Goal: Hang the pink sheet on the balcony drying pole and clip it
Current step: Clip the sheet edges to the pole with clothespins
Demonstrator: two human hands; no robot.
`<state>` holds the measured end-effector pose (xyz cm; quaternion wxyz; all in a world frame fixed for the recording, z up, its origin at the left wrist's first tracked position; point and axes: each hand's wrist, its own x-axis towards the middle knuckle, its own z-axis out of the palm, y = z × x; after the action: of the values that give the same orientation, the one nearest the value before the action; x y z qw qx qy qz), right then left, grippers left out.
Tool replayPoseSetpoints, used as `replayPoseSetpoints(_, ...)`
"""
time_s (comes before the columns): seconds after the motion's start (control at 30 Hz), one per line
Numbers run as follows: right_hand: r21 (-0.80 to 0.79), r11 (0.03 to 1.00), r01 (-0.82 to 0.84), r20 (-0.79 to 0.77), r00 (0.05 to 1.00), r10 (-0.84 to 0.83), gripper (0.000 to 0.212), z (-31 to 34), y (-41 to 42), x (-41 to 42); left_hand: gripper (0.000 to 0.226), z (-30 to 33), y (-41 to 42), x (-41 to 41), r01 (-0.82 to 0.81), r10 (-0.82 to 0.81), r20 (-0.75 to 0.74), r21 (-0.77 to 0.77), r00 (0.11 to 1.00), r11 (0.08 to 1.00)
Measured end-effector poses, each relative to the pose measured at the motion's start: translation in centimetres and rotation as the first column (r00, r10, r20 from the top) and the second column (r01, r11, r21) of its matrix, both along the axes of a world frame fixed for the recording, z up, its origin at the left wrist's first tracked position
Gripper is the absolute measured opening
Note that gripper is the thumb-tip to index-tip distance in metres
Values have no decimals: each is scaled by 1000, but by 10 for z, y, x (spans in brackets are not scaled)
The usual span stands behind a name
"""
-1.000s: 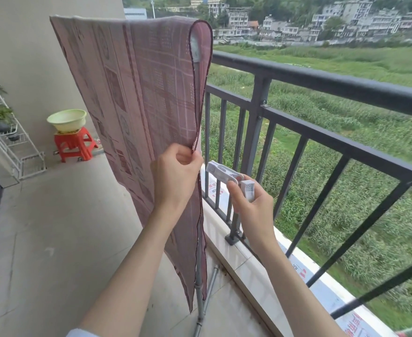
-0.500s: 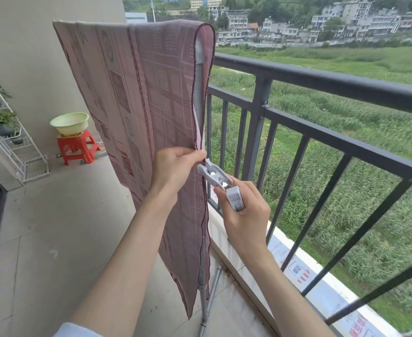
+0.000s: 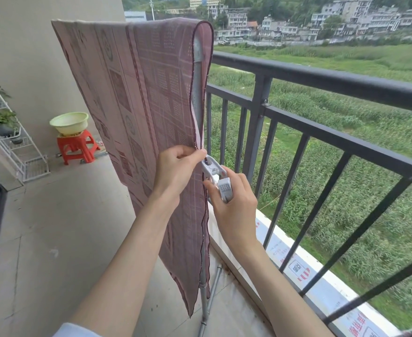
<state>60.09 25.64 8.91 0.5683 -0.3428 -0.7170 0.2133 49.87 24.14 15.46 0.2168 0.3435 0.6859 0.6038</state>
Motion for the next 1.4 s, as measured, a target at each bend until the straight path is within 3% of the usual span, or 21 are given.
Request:
replayPoseSetpoints(0.13, -62, 993, -103, 49, 993, 106, 62, -9, 4, 9, 11, -12, -5, 4, 20, -23, 21, 118, 1000, 993)
replayPoseSetpoints(0.27, -208, 962, -178, 95, 975, 201, 54, -41, 2, 23, 10, -48, -17, -2, -41, 37, 24, 185, 999, 982)
replayPoseSetpoints(0.4, -558, 817, -146, 6, 984, 180, 30, -85, -4, 30, 4, -128, -33, -10, -67, 53, -165, -75, 985, 995)
replayPoseSetpoints(0.5, -657, 747, -99, 112, 968, 227, 22, -123, 0, 28, 11, -187, -41, -9, -36, -4, -139, -282, 990, 959)
replayPoseSetpoints(0.67, -740, 670, -49, 240, 912, 332, 31, -154, 16, 15, 28, -227, -33, 0, -11, -47, -140, -386, 989, 922)
replayPoseSetpoints(0.9, -710, 704, -32, 308, 884, 351, 20, -165, 33, -9, 14, -232, -19, 2, -110, 34, -228, -328, 973, 938)
replayPoseSetpoints(0.97, -700, 714, -19, 321, 885, 339, 8, -165, 35, -12, 12, -234, -20, 4, -110, 56, -172, -322, 984, 940)
replayPoseSetpoints(1.0, -700, 714, -10, 323, 887, 330, 14, -164, 36, -13, 12, -235, -20, 6, -111, 74, -127, -314, 989, 943)
replayPoseSetpoints(1.27, -812, 569, -131, 107, 924, 366, 30, -166, 34, 7, 6, -234, -23, 11, -65, 109, 147, -276, 983, 959)
replayPoseSetpoints(1.4, -839, 504, -206, 20, 913, 406, 29, -166, 36, 8, 5, -234, -23, 11, -15, 56, 154, -256, 987, 967)
